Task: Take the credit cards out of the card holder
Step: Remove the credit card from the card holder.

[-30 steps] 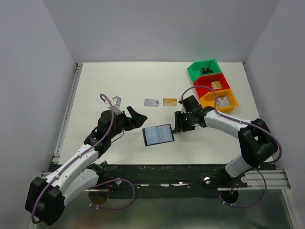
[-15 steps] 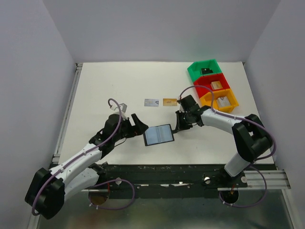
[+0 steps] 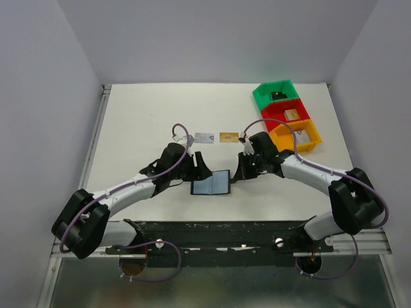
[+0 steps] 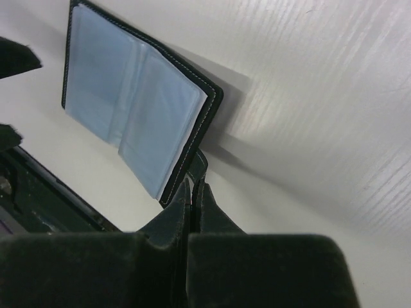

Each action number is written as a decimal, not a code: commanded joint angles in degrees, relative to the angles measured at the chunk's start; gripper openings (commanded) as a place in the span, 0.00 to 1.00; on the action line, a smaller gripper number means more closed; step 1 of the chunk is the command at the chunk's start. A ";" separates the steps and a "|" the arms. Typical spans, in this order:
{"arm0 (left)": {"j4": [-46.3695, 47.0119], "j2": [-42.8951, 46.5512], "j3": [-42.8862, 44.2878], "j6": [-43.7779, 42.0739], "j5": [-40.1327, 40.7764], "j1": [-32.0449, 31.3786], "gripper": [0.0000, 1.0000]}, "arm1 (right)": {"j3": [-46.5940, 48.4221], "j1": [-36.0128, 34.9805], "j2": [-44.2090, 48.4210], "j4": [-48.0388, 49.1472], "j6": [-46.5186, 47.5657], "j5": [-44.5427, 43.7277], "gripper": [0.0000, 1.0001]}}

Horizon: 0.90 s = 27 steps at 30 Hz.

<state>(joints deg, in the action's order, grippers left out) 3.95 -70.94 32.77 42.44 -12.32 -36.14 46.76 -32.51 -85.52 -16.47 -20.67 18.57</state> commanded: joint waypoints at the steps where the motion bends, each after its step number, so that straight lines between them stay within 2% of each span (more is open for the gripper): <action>1: 1.33 -4.81 3.08 -2.53 -3.15 -1.39 0.69 | -2.02 0.08 3.68 1.97 2.21 5.25 0.00; 11: 0.98 -13.35 8.18 -4.03 -4.91 -4.73 0.63 | -1.15 0.08 6.50 1.09 3.61 7.18 0.00; 27: 0.62 -16.08 9.76 -4.47 -4.73 -6.84 0.63 | -1.68 0.08 7.47 3.29 2.74 10.00 0.00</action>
<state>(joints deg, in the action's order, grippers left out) 4.16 -86.37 40.82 38.89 -16.14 -42.26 45.30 -32.51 -79.81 -14.63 -18.04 26.87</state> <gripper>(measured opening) 0.631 0.024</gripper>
